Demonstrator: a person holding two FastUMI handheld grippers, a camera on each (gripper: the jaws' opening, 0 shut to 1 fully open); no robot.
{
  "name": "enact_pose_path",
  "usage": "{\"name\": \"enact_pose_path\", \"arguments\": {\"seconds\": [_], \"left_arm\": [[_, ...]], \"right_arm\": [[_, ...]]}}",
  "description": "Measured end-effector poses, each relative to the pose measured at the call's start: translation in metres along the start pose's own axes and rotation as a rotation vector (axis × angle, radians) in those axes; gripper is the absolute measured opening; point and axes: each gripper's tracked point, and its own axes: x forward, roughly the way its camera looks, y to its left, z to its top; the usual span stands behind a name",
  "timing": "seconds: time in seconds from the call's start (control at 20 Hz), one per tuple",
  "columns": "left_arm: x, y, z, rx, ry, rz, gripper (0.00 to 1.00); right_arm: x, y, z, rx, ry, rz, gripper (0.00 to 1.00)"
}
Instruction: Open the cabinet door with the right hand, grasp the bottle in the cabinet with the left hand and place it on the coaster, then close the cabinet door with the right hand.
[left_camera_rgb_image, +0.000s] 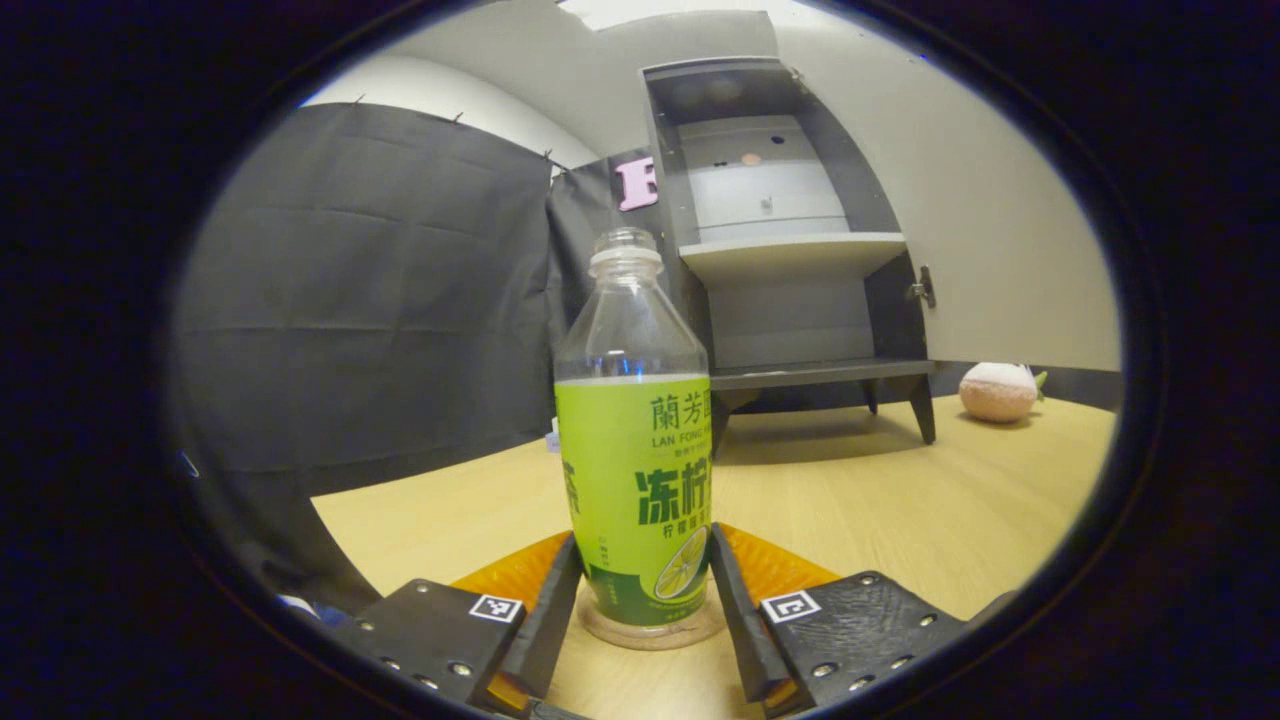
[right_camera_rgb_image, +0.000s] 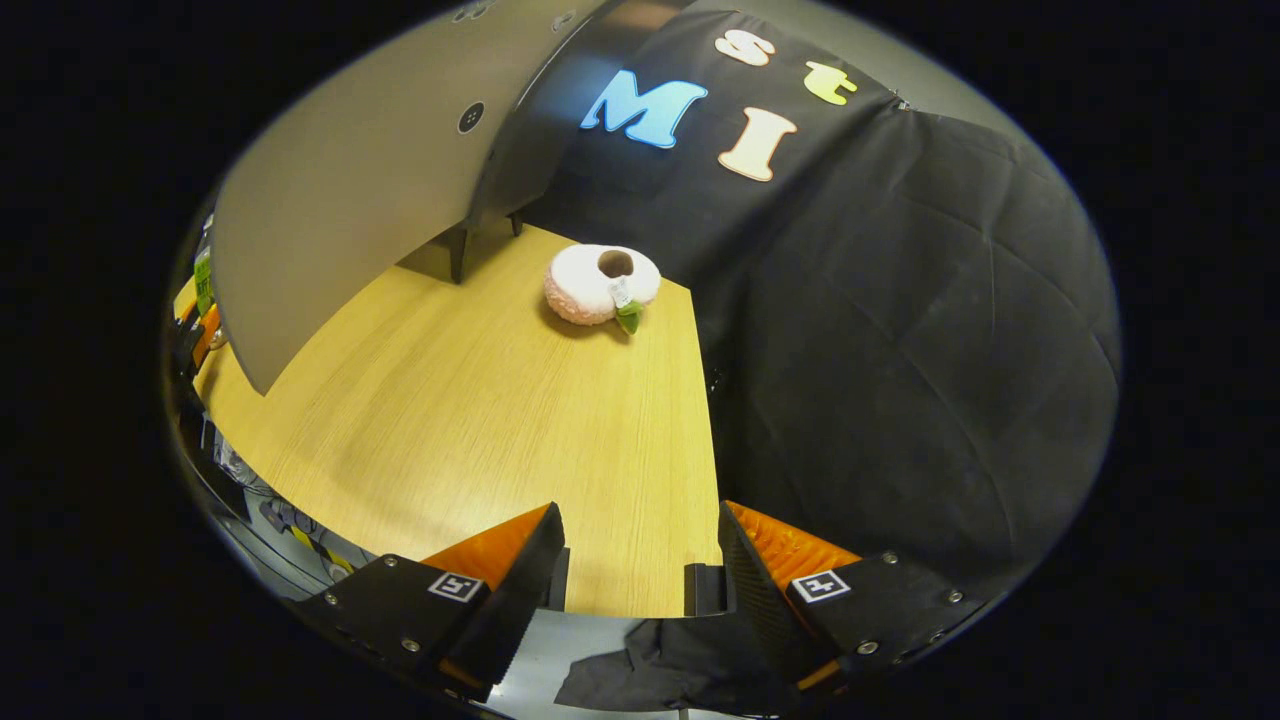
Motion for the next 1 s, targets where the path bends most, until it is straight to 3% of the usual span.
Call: {"name": "enact_pose_path", "arguments": {"seconds": [0.4, 0.75, 0.9, 1.0], "left_arm": [[-0.011, -0.004, -0.010, -0.032, 0.018, 0.035, 0.71], [-0.030, -0.001, -0.019, -0.014, 0.062, 0.059, 0.71], [-0.053, -0.012, -0.014, 0.009, 0.103, 0.010, 0.73], [-0.071, -0.019, 0.001, -0.008, 0.140, -0.045, 0.69]], "right_arm": [[0.002, 0.008, -0.024, -0.039, 0.029, 0.034, 0.96], [-0.002, 0.022, -0.037, 0.011, 0.041, 0.088, 0.96], [-0.006, 0.022, -0.036, 0.062, 0.036, 0.106, 0.95], [-0.008, 0.029, -0.034, 0.141, 0.036, 0.140, 0.96]]}}
